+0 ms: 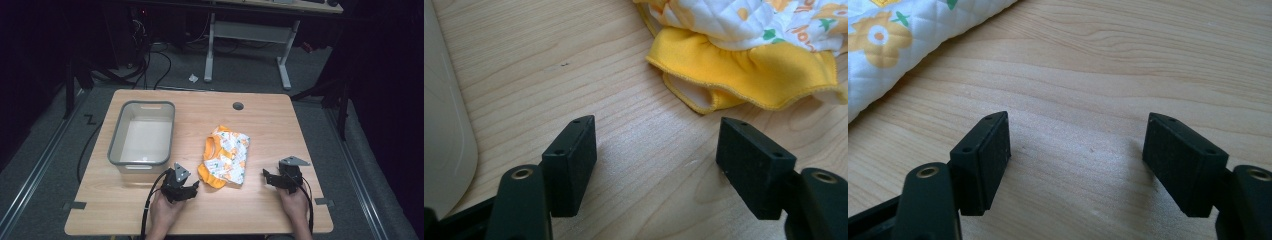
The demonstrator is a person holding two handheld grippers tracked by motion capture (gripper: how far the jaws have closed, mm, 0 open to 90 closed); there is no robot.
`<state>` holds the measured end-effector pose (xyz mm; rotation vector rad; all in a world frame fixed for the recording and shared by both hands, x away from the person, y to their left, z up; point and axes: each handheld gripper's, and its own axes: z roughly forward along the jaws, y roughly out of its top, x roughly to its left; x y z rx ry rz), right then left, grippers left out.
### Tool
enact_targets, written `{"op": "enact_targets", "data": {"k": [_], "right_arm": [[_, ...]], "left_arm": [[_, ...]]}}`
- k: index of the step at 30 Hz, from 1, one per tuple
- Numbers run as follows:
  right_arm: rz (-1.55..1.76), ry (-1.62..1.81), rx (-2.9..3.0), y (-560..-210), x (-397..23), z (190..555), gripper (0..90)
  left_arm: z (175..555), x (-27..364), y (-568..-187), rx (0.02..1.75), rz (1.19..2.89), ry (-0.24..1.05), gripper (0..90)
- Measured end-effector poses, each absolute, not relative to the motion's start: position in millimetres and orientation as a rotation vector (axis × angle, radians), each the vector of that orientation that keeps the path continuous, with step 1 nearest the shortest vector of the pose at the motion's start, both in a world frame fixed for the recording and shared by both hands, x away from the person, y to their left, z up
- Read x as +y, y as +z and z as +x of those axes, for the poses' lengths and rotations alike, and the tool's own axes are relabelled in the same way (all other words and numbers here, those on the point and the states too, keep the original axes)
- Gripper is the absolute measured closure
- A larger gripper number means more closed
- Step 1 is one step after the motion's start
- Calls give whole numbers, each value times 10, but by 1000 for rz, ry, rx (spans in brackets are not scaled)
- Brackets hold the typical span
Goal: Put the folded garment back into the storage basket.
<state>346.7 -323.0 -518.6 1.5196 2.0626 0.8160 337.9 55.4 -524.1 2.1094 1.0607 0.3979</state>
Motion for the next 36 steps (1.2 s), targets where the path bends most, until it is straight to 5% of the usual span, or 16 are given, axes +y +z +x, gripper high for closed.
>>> {"op": "enact_targets", "data": {"k": [36], "right_arm": [[1519,816,2064,-5186,-3231,3468,274]], "left_arm": [[3380,485,-5243,1072,2115,401,262]]}}
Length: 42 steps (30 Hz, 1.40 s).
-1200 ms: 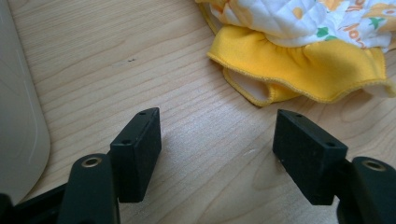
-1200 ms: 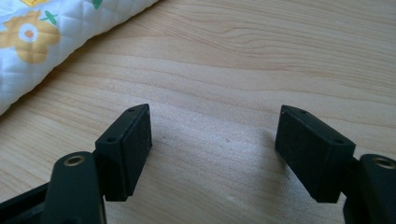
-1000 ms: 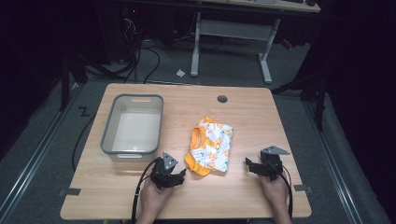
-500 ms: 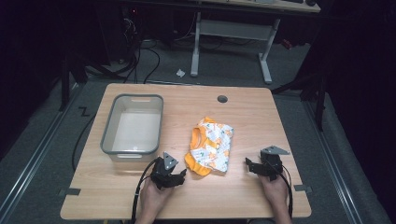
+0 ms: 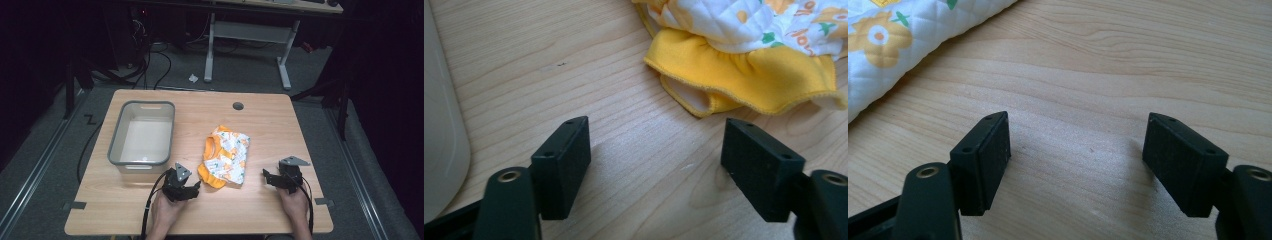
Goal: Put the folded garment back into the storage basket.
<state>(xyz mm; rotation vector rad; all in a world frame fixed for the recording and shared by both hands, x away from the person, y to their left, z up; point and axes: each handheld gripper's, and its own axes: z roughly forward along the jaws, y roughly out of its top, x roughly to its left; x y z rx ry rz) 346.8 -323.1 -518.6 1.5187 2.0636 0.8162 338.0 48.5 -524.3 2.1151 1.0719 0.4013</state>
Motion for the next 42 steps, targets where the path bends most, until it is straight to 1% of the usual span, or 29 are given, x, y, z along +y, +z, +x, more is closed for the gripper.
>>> {"op": "enact_targets", "data": {"k": [8,16,30,32,36,42], "right_arm": [[1518,816,2064,-5186,-3231,3468,274],[1518,816,2064,-5186,-3231,3468,274],[1518,816,2064,-5186,-3232,3466,274],[1519,817,2064,-5186,-3231,3466,274],[1517,816,2064,-5186,-3232,3466,274],[1519,817,2064,-5186,-3231,3466,274]], "left_arm": [[3374,481,-5241,1066,2119,392,251],[3371,496,-5220,1067,2105,339,240],[3408,438,-5005,1013,2075,287,231],[3424,415,-4985,1015,2073,283,229],[3470,389,-4964,1036,2048,234,222],[3520,340,-4897,1028,2045,231,222]]}}
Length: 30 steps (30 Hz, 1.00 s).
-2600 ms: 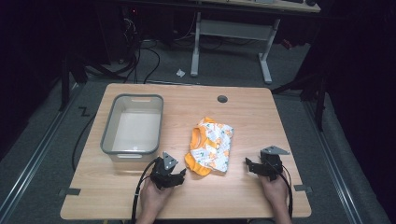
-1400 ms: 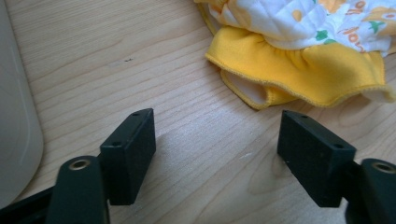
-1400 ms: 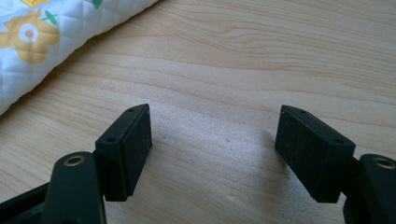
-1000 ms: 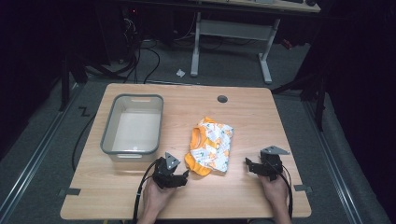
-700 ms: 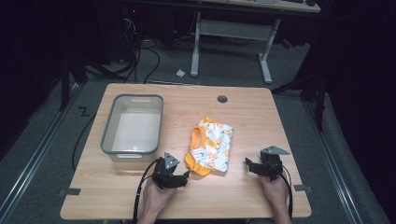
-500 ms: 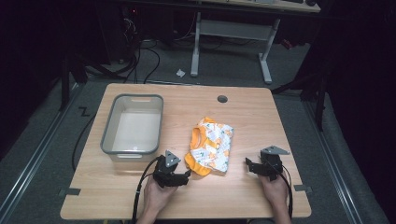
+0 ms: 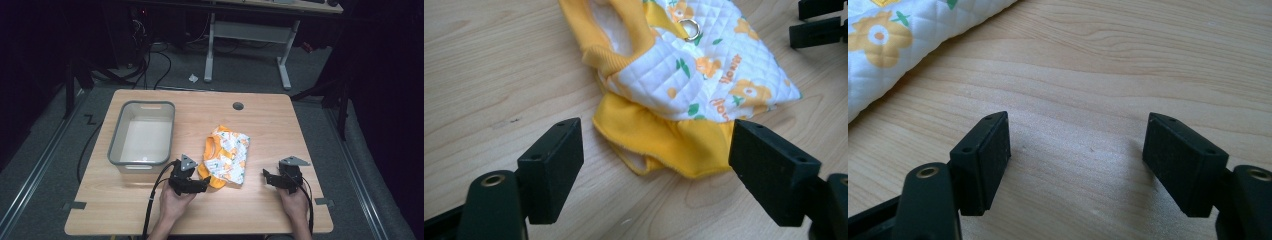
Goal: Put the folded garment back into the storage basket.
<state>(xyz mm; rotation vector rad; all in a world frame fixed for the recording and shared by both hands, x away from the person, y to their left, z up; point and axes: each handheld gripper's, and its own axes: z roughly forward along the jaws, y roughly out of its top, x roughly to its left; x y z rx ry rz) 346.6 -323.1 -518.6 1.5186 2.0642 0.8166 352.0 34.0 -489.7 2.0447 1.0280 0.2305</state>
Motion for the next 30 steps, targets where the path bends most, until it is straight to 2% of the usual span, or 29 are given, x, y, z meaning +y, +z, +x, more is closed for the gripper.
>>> {"op": "enact_targets", "data": {"k": [13,30], "right_arm": [[1518,816,2064,-5186,-3231,3466,274],[1518,816,2064,-5186,-3232,3465,274]], "left_arm": [[3745,225,-4791,1030,2043,199,199],[4091,-14,-4714,1030,2128,235,194]]}}
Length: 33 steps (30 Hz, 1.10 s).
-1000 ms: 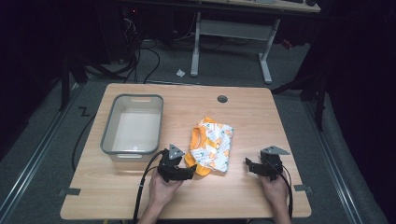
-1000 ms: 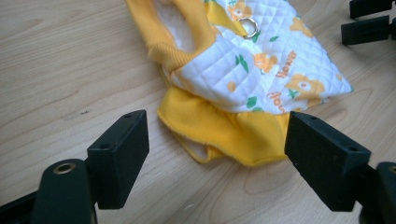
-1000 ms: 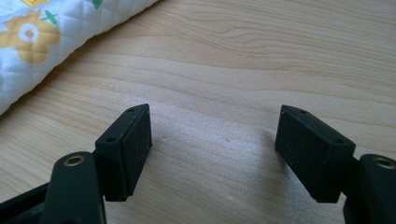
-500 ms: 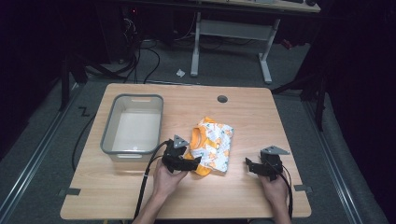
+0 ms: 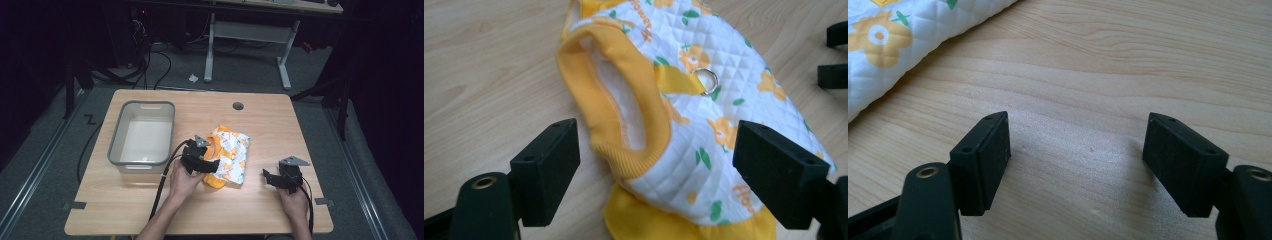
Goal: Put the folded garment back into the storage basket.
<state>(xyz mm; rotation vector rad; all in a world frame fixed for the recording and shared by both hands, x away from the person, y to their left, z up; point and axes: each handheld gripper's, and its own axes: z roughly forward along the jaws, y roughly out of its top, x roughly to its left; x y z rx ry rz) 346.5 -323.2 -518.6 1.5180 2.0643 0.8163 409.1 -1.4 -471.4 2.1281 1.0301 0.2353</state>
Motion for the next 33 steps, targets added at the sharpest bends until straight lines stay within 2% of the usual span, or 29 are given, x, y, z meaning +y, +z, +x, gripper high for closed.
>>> {"op": "enact_targets", "data": {"k": [9,19,23,29,33], "right_arm": [[1518,816,2064,-5186,-3232,3465,274],[1518,816,2064,-5186,-3232,3465,274],[1518,816,2064,-5186,-3231,3465,274],[1518,816,2064,-5186,-3232,3465,274],[1518,816,2064,-5186,-3232,3465,273]], "left_arm": [[4251,-62,-4776,1074,2118,210,218],[4461,-200,-4819,1095,2139,216,193],[4545,-299,-4927,1131,2184,295,184],[4629,-328,-5125,1171,2217,191,174],[4617,-340,-5125,1150,2235,221,193]]}}
